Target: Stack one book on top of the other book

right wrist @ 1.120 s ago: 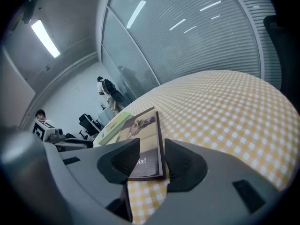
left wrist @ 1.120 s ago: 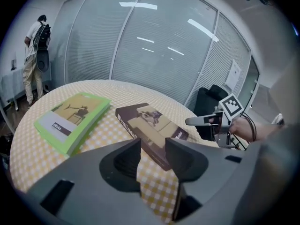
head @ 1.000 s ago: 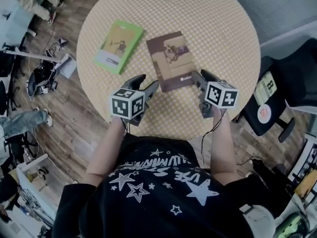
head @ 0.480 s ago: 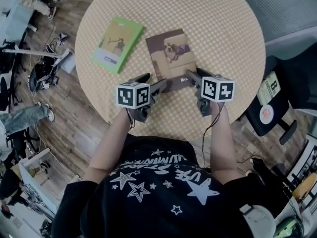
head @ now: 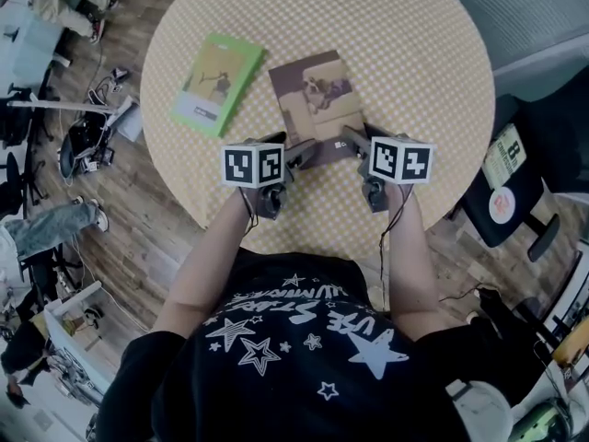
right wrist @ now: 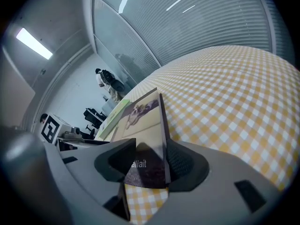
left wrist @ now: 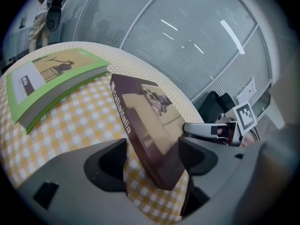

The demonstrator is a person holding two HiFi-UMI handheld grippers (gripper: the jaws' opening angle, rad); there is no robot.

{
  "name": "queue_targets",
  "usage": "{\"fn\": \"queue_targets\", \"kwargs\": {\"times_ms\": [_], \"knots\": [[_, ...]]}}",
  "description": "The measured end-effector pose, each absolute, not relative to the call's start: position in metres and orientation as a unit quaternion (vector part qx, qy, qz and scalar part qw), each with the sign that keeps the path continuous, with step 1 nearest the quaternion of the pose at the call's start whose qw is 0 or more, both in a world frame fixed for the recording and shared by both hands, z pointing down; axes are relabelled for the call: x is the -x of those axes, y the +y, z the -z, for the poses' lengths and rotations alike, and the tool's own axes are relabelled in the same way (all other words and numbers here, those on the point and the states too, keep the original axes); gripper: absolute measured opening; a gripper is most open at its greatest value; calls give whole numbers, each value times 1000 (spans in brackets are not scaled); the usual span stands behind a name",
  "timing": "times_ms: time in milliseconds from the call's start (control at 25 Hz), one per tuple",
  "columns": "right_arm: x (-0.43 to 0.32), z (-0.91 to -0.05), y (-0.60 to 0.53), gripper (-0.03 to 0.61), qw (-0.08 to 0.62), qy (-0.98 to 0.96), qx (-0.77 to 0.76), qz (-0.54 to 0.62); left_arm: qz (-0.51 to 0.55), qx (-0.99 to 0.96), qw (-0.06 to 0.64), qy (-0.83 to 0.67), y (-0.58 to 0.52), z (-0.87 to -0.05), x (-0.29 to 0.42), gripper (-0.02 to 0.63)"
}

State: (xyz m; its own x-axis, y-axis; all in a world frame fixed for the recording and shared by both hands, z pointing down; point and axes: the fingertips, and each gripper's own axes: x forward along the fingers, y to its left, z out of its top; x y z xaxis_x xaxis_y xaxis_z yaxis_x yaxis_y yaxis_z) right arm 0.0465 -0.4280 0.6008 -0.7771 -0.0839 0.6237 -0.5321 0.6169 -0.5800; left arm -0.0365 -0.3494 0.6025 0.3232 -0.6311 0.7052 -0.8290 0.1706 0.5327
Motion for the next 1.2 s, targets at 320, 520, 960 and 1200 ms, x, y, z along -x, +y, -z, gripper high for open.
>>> {"fn": "queue_targets", "kwargs": {"times_ms": [320,520,960,1200], "knots": [[-48,-594,-422,201,278,-857,-215,-377,-111,-629,486,-597,-352,-604,36,293],[-50,-584,-413,199,262,-858,-238,-373,-93,-645,487,-582,-347,-594,39,278],[-25,-533,-384,199,234,-875,-257,-337,-54,-680,456,-572,-323,-549,67,276],[6,-502,-361,199,202,-882,-279,-321,-49,-706,432,-559,-308,-518,103,276]]}}
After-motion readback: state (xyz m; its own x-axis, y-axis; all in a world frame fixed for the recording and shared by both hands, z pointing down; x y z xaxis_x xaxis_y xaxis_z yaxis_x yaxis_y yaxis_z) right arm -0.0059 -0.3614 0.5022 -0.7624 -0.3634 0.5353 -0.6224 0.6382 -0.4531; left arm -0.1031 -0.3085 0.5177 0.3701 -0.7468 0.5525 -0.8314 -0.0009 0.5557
